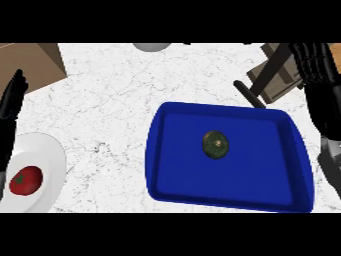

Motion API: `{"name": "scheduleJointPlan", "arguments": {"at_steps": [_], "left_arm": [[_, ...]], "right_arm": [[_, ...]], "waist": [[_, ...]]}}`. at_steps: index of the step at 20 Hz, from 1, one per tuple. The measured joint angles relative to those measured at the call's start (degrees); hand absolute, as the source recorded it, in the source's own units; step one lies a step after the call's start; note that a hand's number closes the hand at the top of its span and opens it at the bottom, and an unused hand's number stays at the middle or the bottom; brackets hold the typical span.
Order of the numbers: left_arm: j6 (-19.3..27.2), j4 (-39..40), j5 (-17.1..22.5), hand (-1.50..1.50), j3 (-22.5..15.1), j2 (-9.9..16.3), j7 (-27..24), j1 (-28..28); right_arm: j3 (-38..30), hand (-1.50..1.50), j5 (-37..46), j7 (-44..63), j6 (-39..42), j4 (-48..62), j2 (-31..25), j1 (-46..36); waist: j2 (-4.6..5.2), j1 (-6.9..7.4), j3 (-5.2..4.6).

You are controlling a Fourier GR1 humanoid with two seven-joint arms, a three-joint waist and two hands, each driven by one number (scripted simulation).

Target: Pick the squash from the tray and place it in the tiered basket

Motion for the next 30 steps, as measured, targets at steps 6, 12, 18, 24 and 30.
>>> {"name": "scheduleJointPlan", "arguments": {"at_steps": [6, 12, 18, 24, 30], "left_arm": [[1.8, 3.7, 3.1, 0.0, -2.0, -6.8, 5.1, 6.7], [2.8, 6.6, 6.5, 0.0, -3.3, -12.2, 8.1, 11.7], [3.2, 7.9, 6.0, 0.0, -6.2, -16.3, 8.1, 13.1], [3.0, 8.6, 5.4, 0.0, -7.4, -17.6, 8.5, 12.2], [2.9, 8.8, 4.6, 0.0, -8.1, -18.1, 8.5, 11.0]], "right_arm": [[-3.5, 1.5, 7.6, 2.8, -13.4, -1.0, 0.3, 5.2], [-13.4, -1.5, 9.6, 5.7, -35.2, 2.1, 8.4, 14.4], [-5.6, -1.5, 17.7, 4.1, -47.1, -11.4, 19.4, 28.3], [6.6, -1.5, 28.4, 16.8, -47.2, -13.2, 18.0, 38.9], [11.9, -1.5, 39.7, 30.8, -42.7, -12.6, 11.8, 45.3]], "waist": [[-0.55, -1.45, -0.03], [-0.68, -4.75, 0.04], [-0.87, -2.37, 0.03], [-0.35, -0.54, -0.28], [0.35, 0.85, -0.64]]}}
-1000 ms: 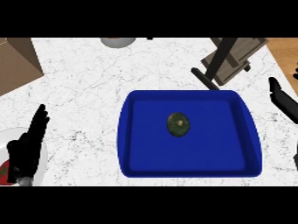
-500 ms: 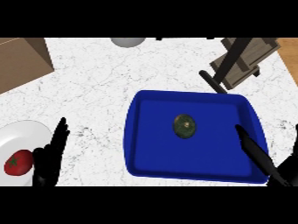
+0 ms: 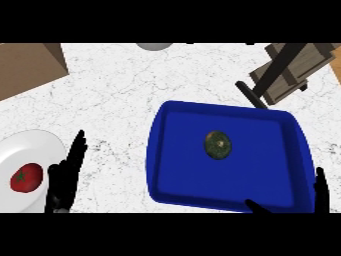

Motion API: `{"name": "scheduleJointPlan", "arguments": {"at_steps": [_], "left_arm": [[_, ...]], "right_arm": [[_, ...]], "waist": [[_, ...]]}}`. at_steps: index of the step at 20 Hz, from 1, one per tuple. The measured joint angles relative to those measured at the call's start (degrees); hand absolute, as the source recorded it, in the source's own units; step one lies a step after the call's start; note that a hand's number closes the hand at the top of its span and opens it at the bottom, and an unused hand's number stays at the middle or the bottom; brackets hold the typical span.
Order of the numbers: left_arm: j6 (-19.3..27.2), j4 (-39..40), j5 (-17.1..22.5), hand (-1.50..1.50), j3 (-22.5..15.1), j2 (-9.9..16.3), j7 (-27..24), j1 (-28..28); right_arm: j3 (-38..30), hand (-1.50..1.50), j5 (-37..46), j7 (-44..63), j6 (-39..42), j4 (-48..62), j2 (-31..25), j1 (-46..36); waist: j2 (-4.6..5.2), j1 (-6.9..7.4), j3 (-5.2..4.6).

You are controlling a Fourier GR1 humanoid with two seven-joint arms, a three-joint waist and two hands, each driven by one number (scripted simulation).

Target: Pick the squash from the tray and place it in the tiered basket

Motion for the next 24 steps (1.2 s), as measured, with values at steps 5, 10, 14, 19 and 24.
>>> {"name": "scheduleJointPlan", "arguments": {"at_steps": [5, 10, 14, 19, 24], "left_arm": [[-0.5, 0.2, -0.2, 0.0, -0.2, 0.1, 0.0, -0.5], [-0.8, -0.1, -0.4, 0.0, -0.8, -0.2, 0.4, -0.4], [-0.7, 0.8, -0.5, 0.0, -0.6, -0.5, 0.9, -1.4], [-0.7, 1.7, -0.5, 0.0, -0.4, -1.1, 1.1, -2.2], [-0.8, 1.9, -0.8, 0.0, -0.3, -1.4, 0.7, -2.1]], "right_arm": [[-0.2, -1.5, 10.7, 12.9, 4.6, -1.6, -2.5, 0.7], [-0.5, -1.5, 23.2, 26.9, 11.7, -3.1, 0.0, -2.6], [0.2, -1.5, 34.6, 37.9, 20.2, -3.0, 4.1, -8.3], [1.8, -1.5, 45.2, 46.8, 31.8, -0.5, 10.7, -16.1], [2.9, -1.5, 48.1, 52.1, 39.3, 3.9, 13.8, -23.9]], "waist": [[0.18, 1.07, -0.27], [0.1, 1.76, -0.07], [-0.08, 1.69, 0.14], [-0.3, 1.47, 0.35], [-0.49, 1.3, 0.57]]}}
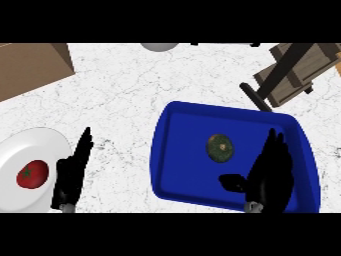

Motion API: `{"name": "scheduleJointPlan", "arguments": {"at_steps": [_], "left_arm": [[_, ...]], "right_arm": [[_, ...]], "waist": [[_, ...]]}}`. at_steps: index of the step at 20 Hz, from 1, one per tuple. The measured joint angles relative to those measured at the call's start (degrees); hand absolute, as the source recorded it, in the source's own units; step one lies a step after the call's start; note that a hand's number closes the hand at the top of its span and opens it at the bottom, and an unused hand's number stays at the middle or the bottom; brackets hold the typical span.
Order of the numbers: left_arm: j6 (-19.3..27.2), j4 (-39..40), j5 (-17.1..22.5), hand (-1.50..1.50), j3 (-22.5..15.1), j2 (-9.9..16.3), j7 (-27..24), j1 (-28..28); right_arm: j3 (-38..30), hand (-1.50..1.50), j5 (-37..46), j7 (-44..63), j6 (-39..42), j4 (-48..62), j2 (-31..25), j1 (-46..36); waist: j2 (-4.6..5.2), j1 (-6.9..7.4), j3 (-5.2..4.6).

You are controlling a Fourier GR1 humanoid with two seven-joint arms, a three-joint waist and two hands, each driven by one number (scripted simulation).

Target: Pick the squash from the tray and place it in the tiered basket

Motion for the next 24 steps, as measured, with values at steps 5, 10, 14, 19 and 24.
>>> {"name": "scheduleJointPlan", "arguments": {"at_steps": [5, 10, 14, 19, 24], "left_arm": [[0.0, 0.4, -0.1, 0.0, 0.4, -0.3, -0.6, 0.6], [-0.6, 1.1, -0.1, 0.0, 1.0, -0.4, -1.8, 0.9], [-0.8, 0.7, 0.1, 0.0, 1.2, -0.5, -1.0, 0.8], [-0.9, 1.8, -0.2, 0.0, 1.4, -1.2, -1.8, 0.2], [-0.8, 0.4, -0.5, 0.0, 1.7, -0.6, -0.7, 0.8]], "right_arm": [[-0.3, -1.5, -2.7, 1.3, 3.8, 3.6, 0.8, -6.9], [-1.4, -1.5, -5.6, 1.5, 6.1, 8.1, 1.0, -11.3], [-2.9, -1.5, -8.7, 1.5, 8.4, 11.5, 1.1, -12.6], [-4.5, -1.5, -12.4, 1.4, 10.1, 15.9, 1.1, -15.4], [-5.9, -1.5, -14.8, 1.3, 10.5, 19.1, 1.0, -17.4]], "waist": [[-0.14, -0.3, 0.13], [-0.23, -0.57, 0.22], [-0.23, -0.64, 0.21], [-0.24, -0.68, 0.26], [-0.33, -0.71, 0.24]]}}
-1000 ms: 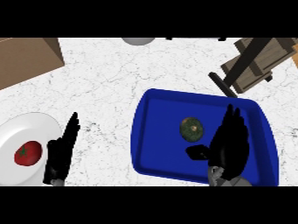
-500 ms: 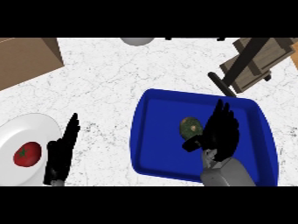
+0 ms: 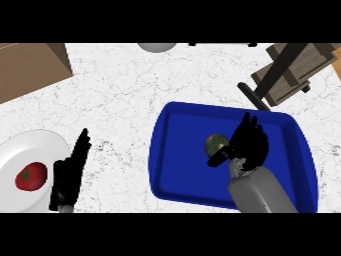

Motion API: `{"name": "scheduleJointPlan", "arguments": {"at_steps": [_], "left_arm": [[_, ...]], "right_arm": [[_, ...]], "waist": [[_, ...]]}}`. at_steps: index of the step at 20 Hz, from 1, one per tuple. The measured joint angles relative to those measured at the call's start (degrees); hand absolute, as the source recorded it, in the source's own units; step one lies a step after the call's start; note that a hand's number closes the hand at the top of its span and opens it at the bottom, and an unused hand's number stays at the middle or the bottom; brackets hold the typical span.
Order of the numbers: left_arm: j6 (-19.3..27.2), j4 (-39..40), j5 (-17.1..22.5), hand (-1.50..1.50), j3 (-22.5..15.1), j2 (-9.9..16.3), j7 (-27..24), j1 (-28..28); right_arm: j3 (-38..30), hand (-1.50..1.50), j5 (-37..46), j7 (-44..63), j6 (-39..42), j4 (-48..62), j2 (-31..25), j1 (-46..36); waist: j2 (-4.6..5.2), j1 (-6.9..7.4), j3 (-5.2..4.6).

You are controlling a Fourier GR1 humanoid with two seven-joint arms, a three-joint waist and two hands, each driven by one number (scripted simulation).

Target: Pick the squash from the tray and place it in the tiered basket

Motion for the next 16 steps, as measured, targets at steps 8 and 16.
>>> {"name": "scheduleJointPlan", "arguments": {"at_steps": [8, 16], "left_arm": [[-0.1, 0.9, -0.6, 0.0, 0.1, -0.8, -1.0, 0.4], [-0.5, 0.2, -0.5, 0.0, 1.0, -0.6, -0.9, 1.1]], "right_arm": [[-1.0, -1.5, -4.1, 0.0, 0.1, 4.6, 0.0, -2.6], [-1.0, -1.5, -7.2, -0.1, -1.0, 6.8, 0.0, -2.6]], "waist": [[-0.04, -0.17, 0.02], [-0.08, -0.4, 0.05]]}}
